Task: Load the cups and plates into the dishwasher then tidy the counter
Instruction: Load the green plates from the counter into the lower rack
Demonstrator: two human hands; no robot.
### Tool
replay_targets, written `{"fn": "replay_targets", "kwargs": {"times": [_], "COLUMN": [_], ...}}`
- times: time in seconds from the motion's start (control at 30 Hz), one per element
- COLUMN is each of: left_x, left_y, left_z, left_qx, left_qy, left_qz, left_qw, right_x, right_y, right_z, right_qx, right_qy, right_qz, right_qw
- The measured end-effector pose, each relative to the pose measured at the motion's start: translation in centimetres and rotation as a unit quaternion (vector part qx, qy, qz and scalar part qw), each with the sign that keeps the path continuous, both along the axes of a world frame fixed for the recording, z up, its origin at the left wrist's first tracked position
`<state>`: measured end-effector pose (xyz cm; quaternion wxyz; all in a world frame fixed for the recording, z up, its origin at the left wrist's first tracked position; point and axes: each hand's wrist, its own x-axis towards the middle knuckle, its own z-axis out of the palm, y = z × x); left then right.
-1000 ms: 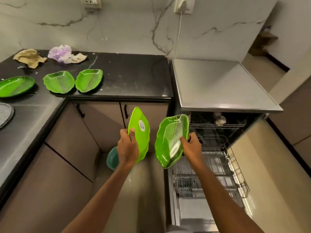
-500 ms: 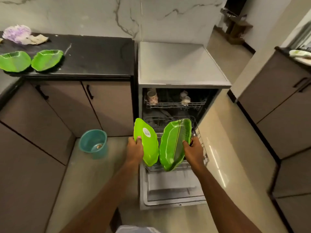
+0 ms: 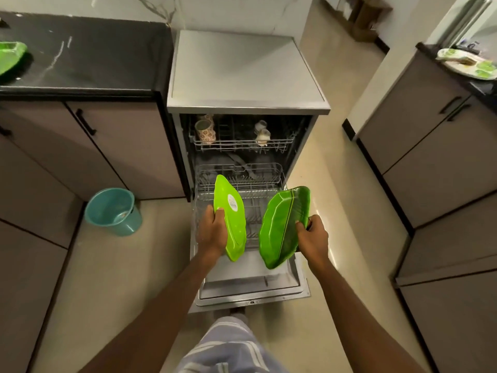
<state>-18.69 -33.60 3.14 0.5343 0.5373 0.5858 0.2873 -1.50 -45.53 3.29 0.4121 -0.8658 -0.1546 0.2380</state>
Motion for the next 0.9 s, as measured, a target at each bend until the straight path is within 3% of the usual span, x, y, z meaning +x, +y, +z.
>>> {"fn": "replay_targets", "kwargs": {"times": [0.33, 0.6, 0.9], "left_x": [10.0, 16.8, 22.9], "left_y": [6.8, 13.3, 18.8], "left_z": [-5.5, -15.1, -27.0], "left_qx": [0.054, 0.074, 0.097], "left_qy": [0.081, 0.131, 0.176], "left_qz": [-0.034, -0.063, -0.089], "left_qw": [0.995, 0.987, 0.976], "right_x": [10.1, 18.1, 26.0], "right_y": [7.0, 14.7, 22.5], "right_z": [-6.1, -16.8, -28.6], "right_qx": [-0.09, -0.151, -0.155], "right_qy": [-0.029, -0.051, -0.084], "right_qz": [0.054, 0.099, 0.121], "right_qw": [0.994, 0.982, 0.977]}}
